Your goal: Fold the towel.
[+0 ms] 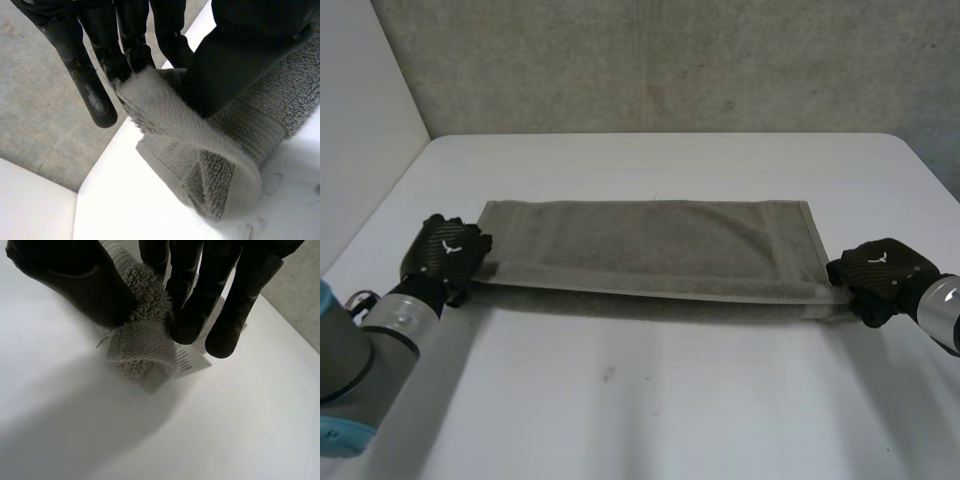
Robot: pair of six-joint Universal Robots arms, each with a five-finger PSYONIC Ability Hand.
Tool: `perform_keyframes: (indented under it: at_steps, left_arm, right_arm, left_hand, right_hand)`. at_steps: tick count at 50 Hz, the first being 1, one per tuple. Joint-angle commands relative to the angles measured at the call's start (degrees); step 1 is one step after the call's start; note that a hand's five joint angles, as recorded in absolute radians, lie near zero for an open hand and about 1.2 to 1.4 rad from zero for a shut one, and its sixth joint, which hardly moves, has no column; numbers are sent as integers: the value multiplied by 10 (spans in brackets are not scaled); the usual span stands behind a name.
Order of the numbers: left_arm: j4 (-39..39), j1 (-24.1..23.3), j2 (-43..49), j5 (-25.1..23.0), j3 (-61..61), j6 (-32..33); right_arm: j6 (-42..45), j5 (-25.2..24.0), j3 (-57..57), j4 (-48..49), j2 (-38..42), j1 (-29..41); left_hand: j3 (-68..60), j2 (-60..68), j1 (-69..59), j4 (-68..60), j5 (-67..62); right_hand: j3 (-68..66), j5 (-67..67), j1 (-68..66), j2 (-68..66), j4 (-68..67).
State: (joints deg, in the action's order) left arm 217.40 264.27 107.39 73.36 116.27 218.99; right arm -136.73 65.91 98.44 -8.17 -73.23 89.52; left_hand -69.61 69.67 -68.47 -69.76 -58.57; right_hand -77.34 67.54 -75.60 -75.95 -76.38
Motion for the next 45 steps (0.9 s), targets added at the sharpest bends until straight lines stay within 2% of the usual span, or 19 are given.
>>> perform_keyframes:
  at_steps: [1,3,4,6,7,8,10,17,20,22,28,34,36,39,45]
  left_arm:
    - [-44,4,-90,-2,41,-3]
    - [-90,8,-147,-9,63,-6]
    - [-90,8,-148,-9,63,-6]
    - [-142,13,-203,-22,87,-6]
    - [-142,13,-203,-22,87,-6]
    - [-169,17,-233,-29,99,-6]
    - [-227,24,-289,-38,117,-7]
    - [-319,26,-363,-44,124,-12]
    - [-325,27,-363,-44,117,-18]
    - [-319,29,-359,-44,112,-20]
    - [-281,40,-277,-43,74,-22]
    - [-251,16,-168,-41,1,-25]
    - [-243,-1,-101,-38,-51,-29]
    - [-243,-10,-69,-35,-81,-30]
    - [-242,-38,68,-21,-226,-53]
  right_arm:
    - [15,-8,4,-93,-55,-1]
    - [59,-10,19,-144,-99,-7]
    - [60,-10,19,-144,-99,-7]
    - [125,-10,38,-196,-140,-36]
    - [157,-11,42,-223,-161,-56]
    - [157,-11,42,-223,-162,-57]
    - [212,-24,38,-278,-195,-85]
    - [272,-66,4,-358,-205,-123]
    - [275,-80,-12,-364,-199,-129]
    - [270,-83,-27,-361,-164,-129]
    - [257,-76,-72,-359,-82,-116]
    - [195,-69,-147,-345,0,-82]
    - [175,-49,-184,-331,40,-57]
    - [164,-39,-201,-322,53,-47]
    - [101,-2,-285,-256,131,-8]
  left_hand:
    - [-104,103,-115,-102,-114]
    - [-104,103,-115,-102,-114]
    - [-104,103,-115,-102,-114]
    - [-104,103,-115,-102,-114]
    - [-104,103,-115,-102,-114]
    - [-104,103,-115,-102,-114]
    - [-104,103,-115,-102,-114]
    - [-104,103,-115,-102,-114]
    - [-104,103,-115,-102,-114]
    - [-104,103,-115,-102,-114]
    - [-104,103,-115,-102,-114]
    - [-104,103,-115,-102,-114]
    - [-104,103,-115,-102,-114]
    - [-104,103,-115,-102,-114]
    - [-104,103,-115,-102,-114]
  right_hand:
    - [-27,25,-44,-41,-36]
    - [-27,25,-44,-41,-36]
    - [-27,25,-44,-41,-36]
    - [-27,25,-44,-41,-36]
    - [-27,25,-44,-41,-36]
    - [-27,25,-44,-41,-36]
    - [-27,25,-44,-41,-36]
    - [-27,25,-44,-41,-36]
    - [-27,25,-44,-41,-36]
    - [-27,25,-44,-41,-36]
    - [-27,25,-44,-41,-36]
    - [-27,25,-44,-41,-36]
    - [-27,25,-44,-41,-36]
    - [-27,25,-44,-41,-36]
    - [-27,25,-44,-41,-36]
